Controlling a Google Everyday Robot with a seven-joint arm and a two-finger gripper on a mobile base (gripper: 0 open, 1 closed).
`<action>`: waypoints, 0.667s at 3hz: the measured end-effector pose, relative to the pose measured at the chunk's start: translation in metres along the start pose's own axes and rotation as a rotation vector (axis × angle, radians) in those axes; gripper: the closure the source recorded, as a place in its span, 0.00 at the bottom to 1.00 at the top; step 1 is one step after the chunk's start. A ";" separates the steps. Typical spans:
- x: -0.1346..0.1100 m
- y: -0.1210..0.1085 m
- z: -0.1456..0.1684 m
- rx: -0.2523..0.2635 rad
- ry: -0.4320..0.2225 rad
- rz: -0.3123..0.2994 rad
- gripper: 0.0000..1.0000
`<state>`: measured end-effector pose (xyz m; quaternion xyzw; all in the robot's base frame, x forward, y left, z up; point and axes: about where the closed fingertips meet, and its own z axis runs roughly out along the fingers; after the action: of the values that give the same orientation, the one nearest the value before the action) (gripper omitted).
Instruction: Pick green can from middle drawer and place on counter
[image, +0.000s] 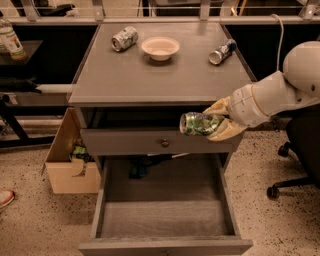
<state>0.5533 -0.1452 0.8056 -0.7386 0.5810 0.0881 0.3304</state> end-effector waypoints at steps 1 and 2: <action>-0.009 -0.027 -0.018 0.022 -0.024 -0.003 1.00; -0.022 -0.071 -0.044 0.057 -0.051 0.014 1.00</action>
Offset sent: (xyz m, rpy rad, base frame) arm 0.0905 -0.0077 0.1398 0.1227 -0.0638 -0.0650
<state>0.6007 -0.1459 0.8785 -0.7223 0.5798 0.0928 0.3653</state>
